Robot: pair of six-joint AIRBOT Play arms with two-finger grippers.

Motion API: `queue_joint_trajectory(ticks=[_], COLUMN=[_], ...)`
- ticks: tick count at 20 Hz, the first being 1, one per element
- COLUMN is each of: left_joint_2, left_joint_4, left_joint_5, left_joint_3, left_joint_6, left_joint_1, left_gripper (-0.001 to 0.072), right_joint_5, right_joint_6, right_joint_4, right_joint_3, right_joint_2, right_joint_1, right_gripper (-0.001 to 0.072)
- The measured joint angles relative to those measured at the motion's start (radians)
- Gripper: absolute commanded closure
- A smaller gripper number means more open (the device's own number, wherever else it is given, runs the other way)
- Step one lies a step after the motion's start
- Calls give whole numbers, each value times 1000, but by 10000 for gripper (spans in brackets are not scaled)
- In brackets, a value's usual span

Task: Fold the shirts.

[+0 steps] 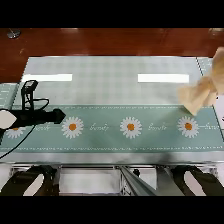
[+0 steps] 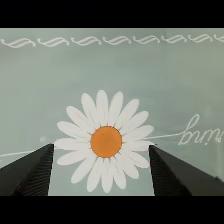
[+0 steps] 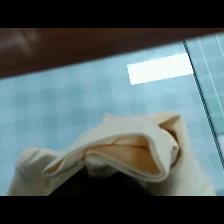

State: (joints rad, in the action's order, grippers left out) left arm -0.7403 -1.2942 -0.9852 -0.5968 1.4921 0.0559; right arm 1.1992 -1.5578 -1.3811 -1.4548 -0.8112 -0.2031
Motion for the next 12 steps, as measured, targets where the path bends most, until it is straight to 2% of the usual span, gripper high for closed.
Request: queue_joint_trajectory(ticks=[6, 9, 12], left_joint_2=[0, -1, -2], left_joint_4=[40, 68, 80], left_joint_5=[10, 26, 46], left_joint_3=[-15, -16, -16], left_joint_6=[8, 13, 17], left_joint_1=[0, 0, 0], left_gripper=[7, 7, 7], right_joint_5=[21, 76, 97], right_joint_6=[5, -3, -16], right_joint_4=[14, 37, 59], right_joint_3=[-262, -290, -228], right_joint_2=[-10, -53, -133], right_joint_1=[227, 362, 530], right_gripper=[683, 683, 683])
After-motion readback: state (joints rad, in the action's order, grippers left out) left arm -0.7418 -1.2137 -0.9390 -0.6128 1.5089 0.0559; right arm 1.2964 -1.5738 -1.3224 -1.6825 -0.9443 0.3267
